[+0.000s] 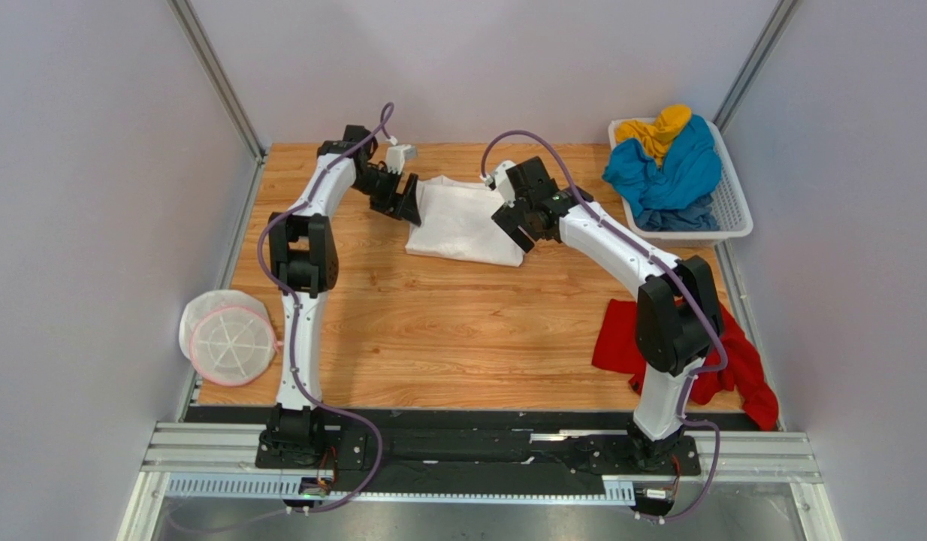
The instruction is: Fold and stack the t-shirts
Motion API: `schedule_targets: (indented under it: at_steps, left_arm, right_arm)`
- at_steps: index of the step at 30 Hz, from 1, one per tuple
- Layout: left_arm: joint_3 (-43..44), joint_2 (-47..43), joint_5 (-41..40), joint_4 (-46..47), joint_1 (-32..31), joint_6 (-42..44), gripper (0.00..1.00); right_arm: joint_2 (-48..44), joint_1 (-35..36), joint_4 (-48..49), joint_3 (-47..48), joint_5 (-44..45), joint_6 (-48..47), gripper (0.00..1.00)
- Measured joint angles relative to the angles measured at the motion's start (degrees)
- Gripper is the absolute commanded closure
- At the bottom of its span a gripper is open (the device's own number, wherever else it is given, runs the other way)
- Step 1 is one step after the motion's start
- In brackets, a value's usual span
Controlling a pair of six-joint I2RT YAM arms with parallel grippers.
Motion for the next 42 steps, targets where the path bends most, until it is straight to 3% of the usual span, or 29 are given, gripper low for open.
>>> schedule_targets:
  at_steps: [30,36,42]
  left_arm:
    - [5.9,6.3,7.6,-1.4,0.0,-10.0,0.15]
    - [5.9,6.3,7.8,-1.6,-0.7,-10.3,0.15]
    - [5.9,6.3,7.8,-1.7,-2.2,-10.3,0.15]
  right_arm:
    - [3.9,1.1,-0.1,1.5,-0.2,-0.5,0.17]
    - [7.1,1.1,1.3,7.4,0.1,-1.4,0.17]
    - [16.0,1.1,4.6,14.1,0.3,-3.6,0.18]
